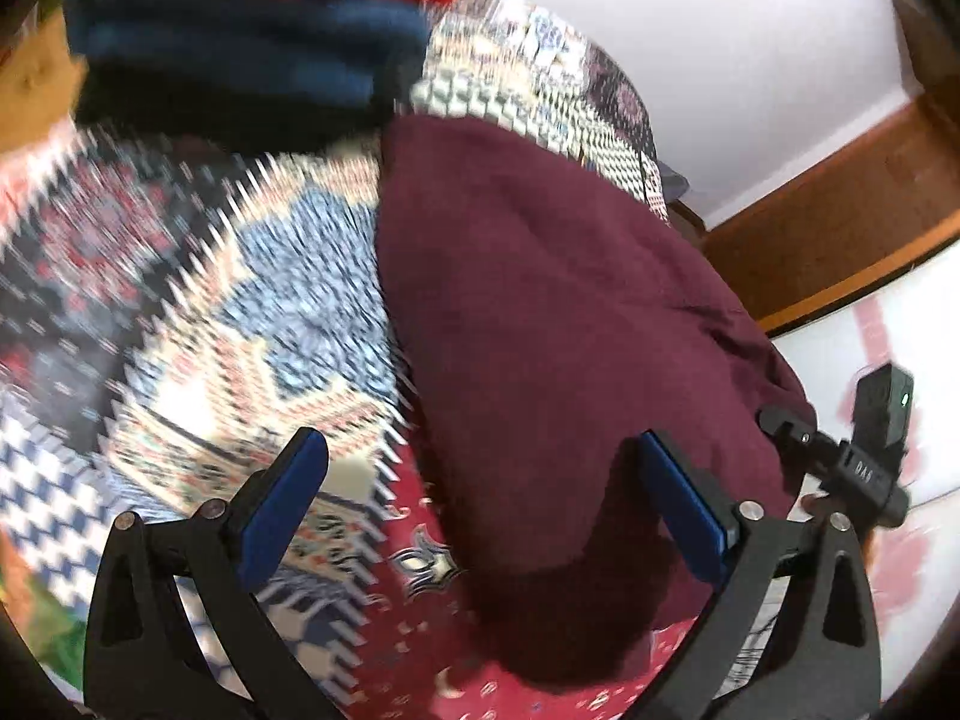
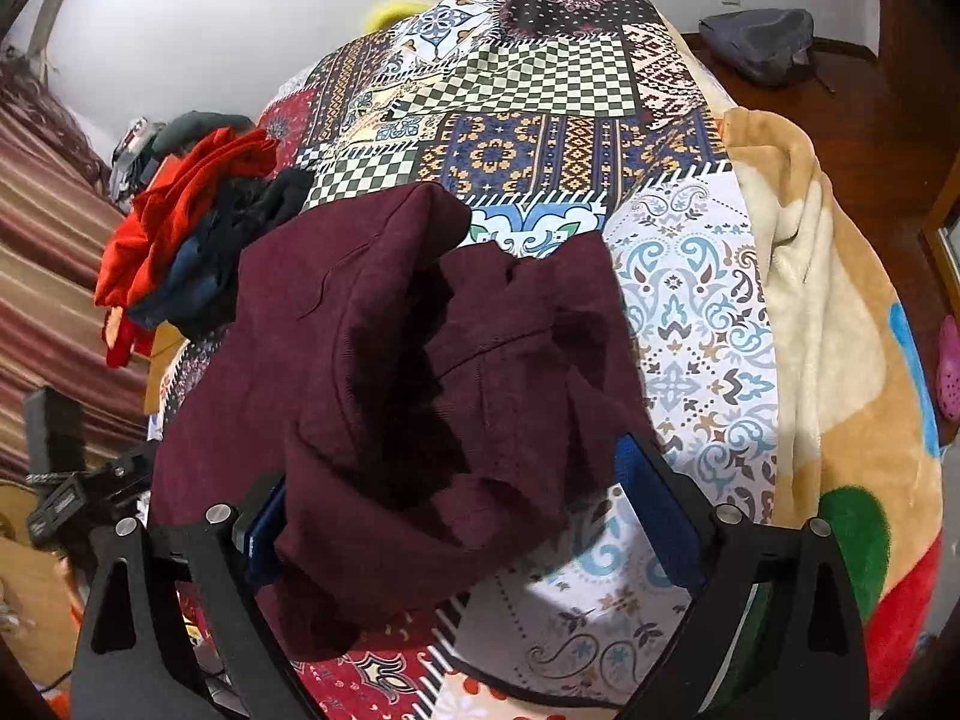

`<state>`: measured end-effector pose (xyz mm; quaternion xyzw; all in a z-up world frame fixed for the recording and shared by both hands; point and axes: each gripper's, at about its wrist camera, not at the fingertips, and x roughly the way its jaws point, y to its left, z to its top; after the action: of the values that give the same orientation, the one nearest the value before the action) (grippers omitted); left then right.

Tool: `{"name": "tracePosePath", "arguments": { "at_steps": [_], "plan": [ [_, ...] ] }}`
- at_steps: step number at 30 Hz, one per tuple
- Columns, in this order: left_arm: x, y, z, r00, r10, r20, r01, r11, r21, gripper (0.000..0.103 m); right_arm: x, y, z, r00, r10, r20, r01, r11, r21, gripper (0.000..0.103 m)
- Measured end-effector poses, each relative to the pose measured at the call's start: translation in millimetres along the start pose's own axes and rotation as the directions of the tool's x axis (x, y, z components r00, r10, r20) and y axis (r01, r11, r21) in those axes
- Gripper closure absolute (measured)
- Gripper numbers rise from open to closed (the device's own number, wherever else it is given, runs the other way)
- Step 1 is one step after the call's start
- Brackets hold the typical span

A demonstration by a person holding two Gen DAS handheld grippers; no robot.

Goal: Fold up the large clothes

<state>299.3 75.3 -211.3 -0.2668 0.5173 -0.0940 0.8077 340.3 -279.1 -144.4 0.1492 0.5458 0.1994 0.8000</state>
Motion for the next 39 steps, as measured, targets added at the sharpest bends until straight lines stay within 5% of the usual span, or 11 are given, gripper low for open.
{"name": "tracePosePath", "arguments": {
  "at_steps": [12, 18, 21, 24, 33, 39],
  "plan": [
    [55.1, 12.2, 26.5, 0.983, -0.158, -0.098, 0.139, 0.975, -0.173, 0.000, 15.1, -24.9, 6.7, 0.990, 0.127, -0.055, -0.121, 0.987, 0.103, 0.000],
    [75.3, 19.5, 33.6, 0.958, -0.246, -0.146, 0.204, 0.946, -0.251, 0.000, 20.3, -26.4, 9.8, 0.986, 0.155, -0.057, -0.145, 0.979, 0.143, 0.000],
    [78.9, 12.4, 37.8, 0.959, -0.238, -0.157, 0.200, 0.954, -0.222, 0.000, 22.3, -23.8, 9.9, 0.987, 0.150, -0.055, -0.141, 0.980, 0.138, 0.002],
    [80.0, 4.5, 39.7, 0.956, -0.240, -0.167, 0.206, 0.959, -0.197, 0.002, 19.8, -22.2, 10.7, 0.987, 0.154, -0.053, -0.145, 0.979, 0.145, 0.014],
    [33.3, -52.3, 45.0, 0.977, -0.188, -0.099, 0.193, 0.980, 0.038, 0.039, 1.9, -19.4, 9.9, 0.980, 0.196, -0.034, -0.187, 0.968, 0.168, 0.060],
    [-19.6, -113.4, 62.3, 0.984, -0.178, -0.001, 0.174, 0.963, 0.205, 0.050, -32.1, 4.7, 18.6, 0.980, 0.195, 0.044, -0.199, 0.972, 0.127, 0.064]
  ]
}}
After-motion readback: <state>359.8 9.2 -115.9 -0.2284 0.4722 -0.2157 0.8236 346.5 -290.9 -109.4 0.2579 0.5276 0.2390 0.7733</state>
